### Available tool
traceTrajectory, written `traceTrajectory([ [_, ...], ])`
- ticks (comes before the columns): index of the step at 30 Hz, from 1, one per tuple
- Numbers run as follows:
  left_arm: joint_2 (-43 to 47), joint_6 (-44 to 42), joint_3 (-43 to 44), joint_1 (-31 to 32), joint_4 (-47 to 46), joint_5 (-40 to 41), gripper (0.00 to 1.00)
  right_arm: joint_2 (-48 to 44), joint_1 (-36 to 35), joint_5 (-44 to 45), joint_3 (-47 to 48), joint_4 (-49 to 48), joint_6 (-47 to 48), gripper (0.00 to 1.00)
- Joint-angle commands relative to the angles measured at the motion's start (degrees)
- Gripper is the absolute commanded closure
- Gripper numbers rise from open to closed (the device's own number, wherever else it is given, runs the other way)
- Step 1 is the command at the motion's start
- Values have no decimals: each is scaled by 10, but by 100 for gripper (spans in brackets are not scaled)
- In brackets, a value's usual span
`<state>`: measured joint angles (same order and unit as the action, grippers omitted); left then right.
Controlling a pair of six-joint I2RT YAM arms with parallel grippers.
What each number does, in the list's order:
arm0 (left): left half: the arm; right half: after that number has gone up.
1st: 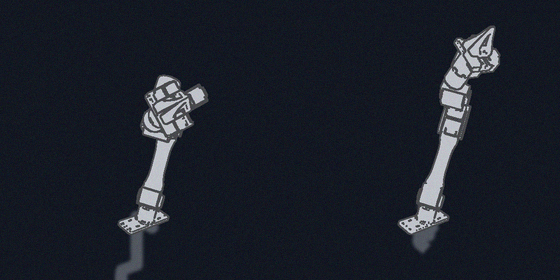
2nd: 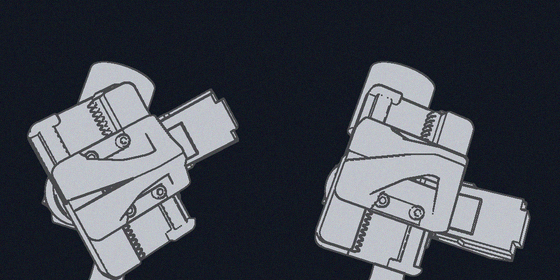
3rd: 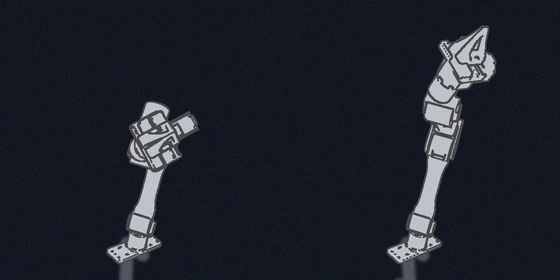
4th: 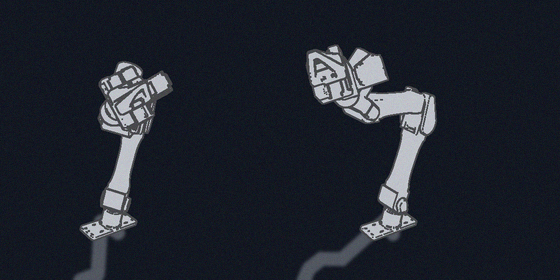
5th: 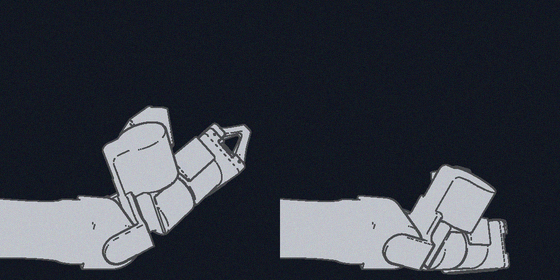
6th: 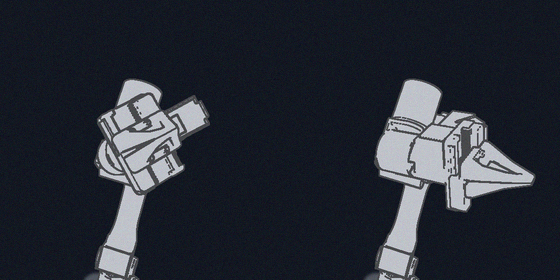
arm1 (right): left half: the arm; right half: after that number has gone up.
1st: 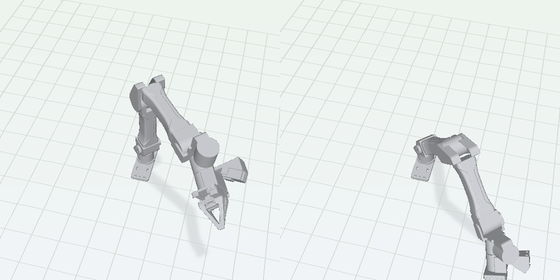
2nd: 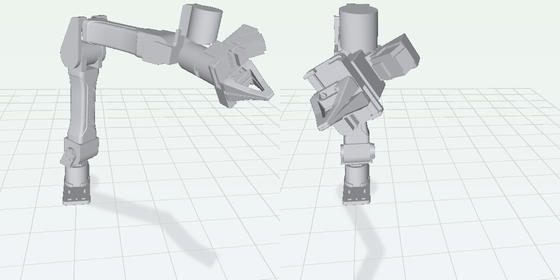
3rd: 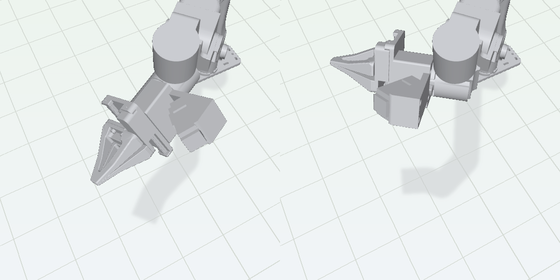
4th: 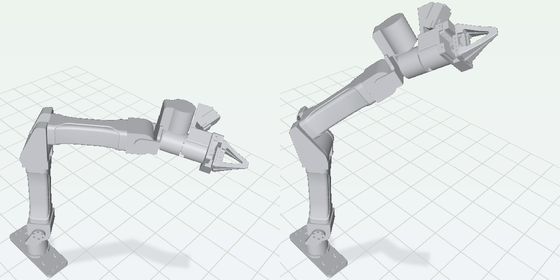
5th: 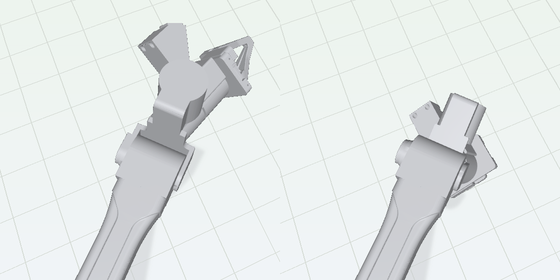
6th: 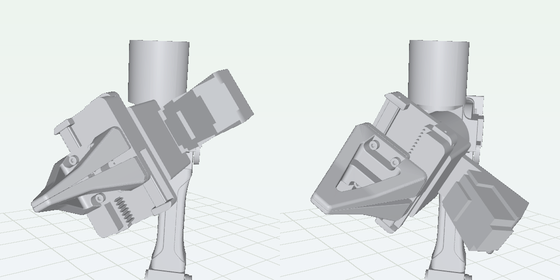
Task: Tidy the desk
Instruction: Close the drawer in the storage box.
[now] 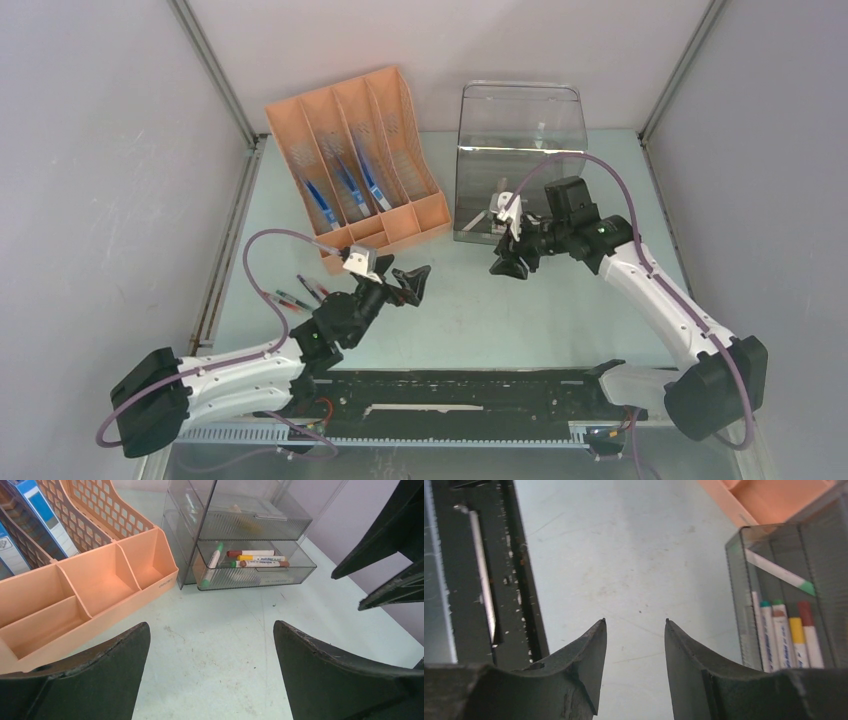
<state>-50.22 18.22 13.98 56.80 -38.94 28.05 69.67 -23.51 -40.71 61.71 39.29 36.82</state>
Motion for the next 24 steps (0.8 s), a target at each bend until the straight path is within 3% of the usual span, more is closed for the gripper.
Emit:
traceTrajectory([
  [1, -13, 13, 20, -5, -28, -10, 0, 13, 3, -78, 21, 51, 76, 46],
  [6, -26, 13, 28, -5, -28, -17, 0, 21, -2, -84, -5, 71, 166, 46],
  [14, -42, 14, 34, -5, -29, -18, 0, -40, -4, -20, -118, -12, 311, 41],
  [21, -52, 14, 39, -5, -29, -23, 0, -32, -2, 65, -151, -90, 310, 43],
  [24, -57, 14, 44, -6, -28, -28, 0, -11, -6, 108, -151, -119, 314, 49],
])
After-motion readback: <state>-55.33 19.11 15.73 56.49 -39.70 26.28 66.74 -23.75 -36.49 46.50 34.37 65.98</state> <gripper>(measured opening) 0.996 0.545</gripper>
